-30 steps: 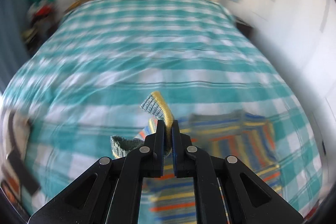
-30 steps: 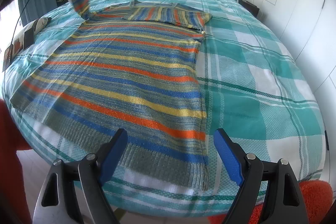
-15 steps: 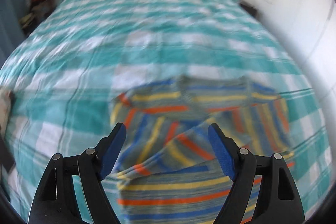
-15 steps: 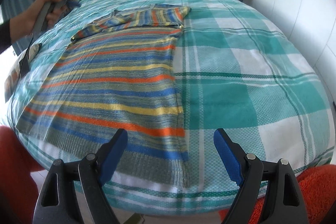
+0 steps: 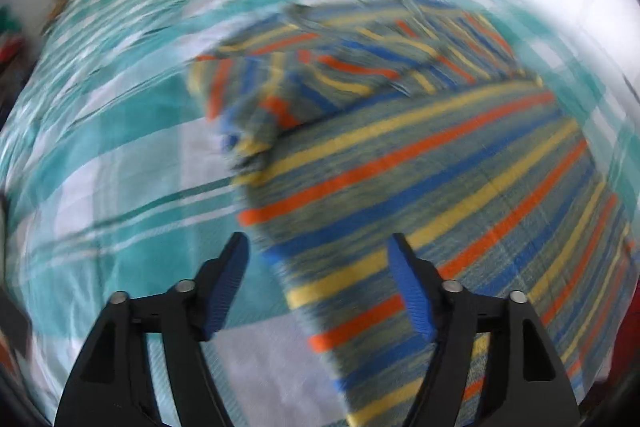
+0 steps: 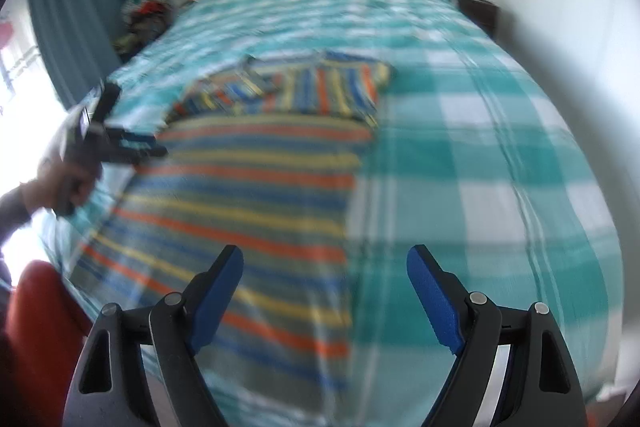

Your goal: Fold small clothes

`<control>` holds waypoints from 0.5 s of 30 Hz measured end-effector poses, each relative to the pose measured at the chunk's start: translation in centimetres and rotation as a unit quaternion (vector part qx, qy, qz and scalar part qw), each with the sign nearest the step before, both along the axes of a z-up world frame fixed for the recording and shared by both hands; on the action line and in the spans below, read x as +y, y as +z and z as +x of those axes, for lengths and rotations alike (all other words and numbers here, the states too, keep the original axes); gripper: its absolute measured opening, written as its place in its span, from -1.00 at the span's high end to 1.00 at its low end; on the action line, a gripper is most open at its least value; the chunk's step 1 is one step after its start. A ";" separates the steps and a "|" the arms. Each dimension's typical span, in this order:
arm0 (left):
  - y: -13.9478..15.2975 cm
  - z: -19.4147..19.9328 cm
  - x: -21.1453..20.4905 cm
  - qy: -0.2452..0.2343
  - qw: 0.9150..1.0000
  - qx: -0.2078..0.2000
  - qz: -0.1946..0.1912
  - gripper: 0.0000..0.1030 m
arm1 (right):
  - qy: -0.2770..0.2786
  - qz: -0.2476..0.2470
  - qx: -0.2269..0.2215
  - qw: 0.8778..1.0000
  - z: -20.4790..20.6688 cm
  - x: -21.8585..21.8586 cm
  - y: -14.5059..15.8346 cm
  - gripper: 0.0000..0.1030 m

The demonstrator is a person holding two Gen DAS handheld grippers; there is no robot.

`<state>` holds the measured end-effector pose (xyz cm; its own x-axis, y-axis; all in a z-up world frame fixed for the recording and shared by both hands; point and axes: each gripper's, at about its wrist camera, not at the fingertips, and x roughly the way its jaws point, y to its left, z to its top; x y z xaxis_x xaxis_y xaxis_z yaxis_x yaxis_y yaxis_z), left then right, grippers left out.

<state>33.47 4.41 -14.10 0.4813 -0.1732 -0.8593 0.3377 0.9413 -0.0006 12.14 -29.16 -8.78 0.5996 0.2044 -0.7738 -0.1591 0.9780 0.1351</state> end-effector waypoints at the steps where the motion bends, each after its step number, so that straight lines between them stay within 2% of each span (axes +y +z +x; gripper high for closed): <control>1: 0.2 -0.6 1.2 0.027 0.999 -0.007 -0.017 -0.66 | 0.017 0.022 0.004 1.000 2.2 0.3 0.8 -0.62; 4: -1.1 -2.9 4.7 0.099 0.994 -0.020 -0.041 -0.67 | 0.060 0.084 0.034 0.994 9.8 1.9 1.9 -0.62; 6: -3.1 -4.3 6.9 0.147 0.987 -0.014 -0.055 -0.67 | 0.091 0.097 0.050 0.990 14.8 4.0 1.7 -0.61; 7: -3.9 -4.9 7.9 0.163 0.984 -0.011 -0.074 -0.67 | 0.103 0.090 0.050 0.989 17.3 5.5 1.5 -0.61; 9: -3.8 -6.0 8.8 0.171 0.979 -0.035 -0.108 -0.67 | 0.143 0.076 0.072 0.984 22.2 8.9 0.2 -0.52; 10: -3.6 -6.1 8.8 0.173 0.978 -0.038 -0.112 -0.68 | 0.154 0.066 0.078 0.983 24.1 10.4 -0.4 -0.48; 13: -3.8 -6.2 8.2 0.164 0.980 -0.044 -0.106 -0.79 | 0.177 0.025 0.091 0.980 29.0 14.4 -2.6 -0.37; 15: -4.1 -6.3 7.6 0.154 0.983 -0.050 -0.091 -0.85 | 0.176 0.019 0.099 0.979 31.8 15.9 -4.1 -0.31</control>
